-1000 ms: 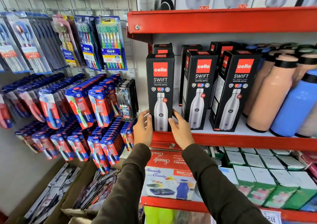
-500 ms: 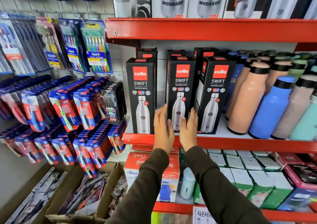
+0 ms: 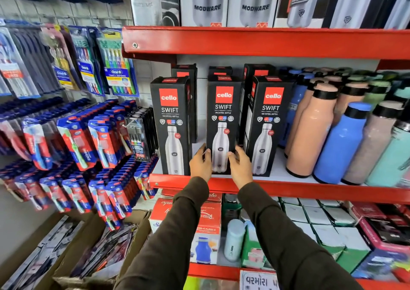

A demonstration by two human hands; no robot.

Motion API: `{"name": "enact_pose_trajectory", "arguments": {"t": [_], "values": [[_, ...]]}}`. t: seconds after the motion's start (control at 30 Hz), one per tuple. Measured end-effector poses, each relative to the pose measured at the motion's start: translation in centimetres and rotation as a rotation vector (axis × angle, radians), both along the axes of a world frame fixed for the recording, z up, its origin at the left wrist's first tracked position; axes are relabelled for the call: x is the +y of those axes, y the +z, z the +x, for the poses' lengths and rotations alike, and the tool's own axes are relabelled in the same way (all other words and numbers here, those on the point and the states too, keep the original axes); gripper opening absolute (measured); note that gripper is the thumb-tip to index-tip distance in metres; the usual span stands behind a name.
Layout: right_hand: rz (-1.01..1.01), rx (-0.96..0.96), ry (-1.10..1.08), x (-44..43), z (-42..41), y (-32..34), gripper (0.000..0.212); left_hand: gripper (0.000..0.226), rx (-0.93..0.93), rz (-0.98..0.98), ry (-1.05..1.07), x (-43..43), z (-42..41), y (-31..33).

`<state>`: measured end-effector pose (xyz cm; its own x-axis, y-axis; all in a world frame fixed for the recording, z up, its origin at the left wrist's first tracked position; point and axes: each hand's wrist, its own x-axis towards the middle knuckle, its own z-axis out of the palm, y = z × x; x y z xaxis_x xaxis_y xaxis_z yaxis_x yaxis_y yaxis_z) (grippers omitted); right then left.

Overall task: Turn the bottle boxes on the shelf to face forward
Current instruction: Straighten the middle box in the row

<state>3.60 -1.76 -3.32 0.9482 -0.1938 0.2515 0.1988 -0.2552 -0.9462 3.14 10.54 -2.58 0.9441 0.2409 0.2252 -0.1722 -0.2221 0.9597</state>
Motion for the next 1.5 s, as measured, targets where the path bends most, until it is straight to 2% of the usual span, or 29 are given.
{"name": "enact_pose_trajectory", "arguments": {"t": [0.33, 0.63, 0.73, 0.83, 0.93, 1.03, 1.13, 1.27, 1.5], "values": [[0.051, -0.070, 0.044, -0.6, -2.6, -1.0, 0.042, 0.043, -0.077, -0.033, -0.008, 1.0, -2.4, -1.6], [-0.028, -0.126, 0.021, -0.5, -3.5, -1.2, 0.040, 0.044, -0.077, -0.023, -0.034, 1.4, -3.2, -1.4], [-0.040, -0.135, 0.005, -0.6, -3.7, -1.1, 0.039, 0.045, -0.100, -0.045, 0.027, 0.7, -3.6, -1.6], [0.010, -0.230, -0.075, -1.0, -4.6, -0.9, 0.033, 0.044, -0.233, -0.156, 0.137, -1.0, -4.8, -1.9], [0.076, -0.398, -0.212, -2.5, -5.3, -0.2, 0.028, 0.037, -0.425, -0.070, 0.235, -3.0, -5.6, -2.1], [0.085, -0.497, -0.329, -4.4, -5.1, 0.7, 0.029, 0.036, -0.542, 0.104, 0.190, -5.2, -6.0, -1.6], [0.062, -0.477, -0.361, -6.4, -4.5, 1.2, 0.035, 0.042, -0.593, 0.167, 0.016, -7.9, -5.7, -0.7], [0.043, -0.286, -0.253, -8.9, -3.1, 1.4, 0.049, 0.052, -0.458, 0.078, -0.180, -11.4, -4.7, 0.3], [0.011, -0.048, -0.095, -11.2, -0.9, 1.7, 0.048, 0.048, -0.006, -0.160, -0.139, -13.3, -0.8, 1.3]]}}
